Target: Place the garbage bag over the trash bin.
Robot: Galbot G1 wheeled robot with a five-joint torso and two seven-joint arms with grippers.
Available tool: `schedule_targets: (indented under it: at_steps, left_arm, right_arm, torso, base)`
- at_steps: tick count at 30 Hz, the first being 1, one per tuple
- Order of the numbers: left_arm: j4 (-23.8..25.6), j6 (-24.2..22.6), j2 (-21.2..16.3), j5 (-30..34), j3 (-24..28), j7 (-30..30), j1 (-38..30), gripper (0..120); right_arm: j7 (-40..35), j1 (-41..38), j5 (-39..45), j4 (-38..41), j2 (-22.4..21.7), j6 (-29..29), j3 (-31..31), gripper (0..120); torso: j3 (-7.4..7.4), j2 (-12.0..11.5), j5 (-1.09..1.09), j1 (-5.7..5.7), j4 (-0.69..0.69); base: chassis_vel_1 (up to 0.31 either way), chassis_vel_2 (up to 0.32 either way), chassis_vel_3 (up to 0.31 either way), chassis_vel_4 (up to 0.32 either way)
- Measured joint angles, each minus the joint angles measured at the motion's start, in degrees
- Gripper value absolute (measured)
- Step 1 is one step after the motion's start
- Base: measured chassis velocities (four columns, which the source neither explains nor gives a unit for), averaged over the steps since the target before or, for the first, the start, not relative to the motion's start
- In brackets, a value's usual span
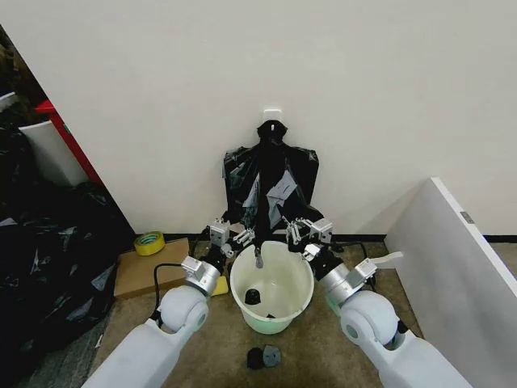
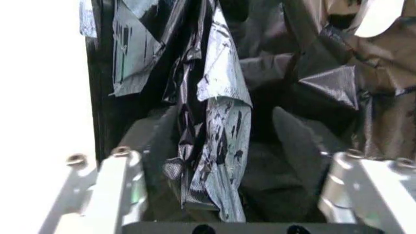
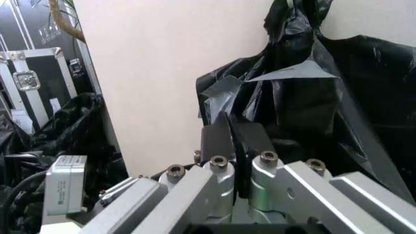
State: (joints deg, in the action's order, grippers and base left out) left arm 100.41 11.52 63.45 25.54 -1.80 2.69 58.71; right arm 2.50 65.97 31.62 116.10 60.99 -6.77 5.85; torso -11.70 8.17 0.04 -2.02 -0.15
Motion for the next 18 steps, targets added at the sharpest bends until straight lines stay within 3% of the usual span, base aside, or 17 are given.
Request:
schedule_targets:
  at_steps: [3, 15, 18]
  left_arm:
    - [-0.6, 0.0, -0.1, -0.3, 0.5, 0.0, -0.5, 49]
    - [-5.8, -0.5, 1.6, -1.4, 2.5, 2.0, -4.2, 0]
    - [-5.5, -0.4, 1.6, -1.2, 2.4, 2.1, -4.0, 0]
  right_arm:
    - [-0.1, 0.0, 0.1, 0.1, -0.1, 0.0, 0.0, 0]
    - [-0.2, 0.7, 0.7, 1.2, -0.8, 0.1, 0.2, 0]
    - [-0.3, 0.9, 0.7, 1.2, -0.8, 0.1, 0.3, 0]
  torso:
    - [0.0, 0.0, 0.0, 0.0, 0.0]
    - [0.0, 0.0, -0.01, 0.0, -0.01]
    - [0.01, 0.0, -0.01, 0.0, -0.01]
  base:
    - [0.0, 0.0, 0.0, 0.0]
    - [0.0, 0.0, 0.0, 0.0]
    - [0.0, 0.0, 0.0, 0.0]
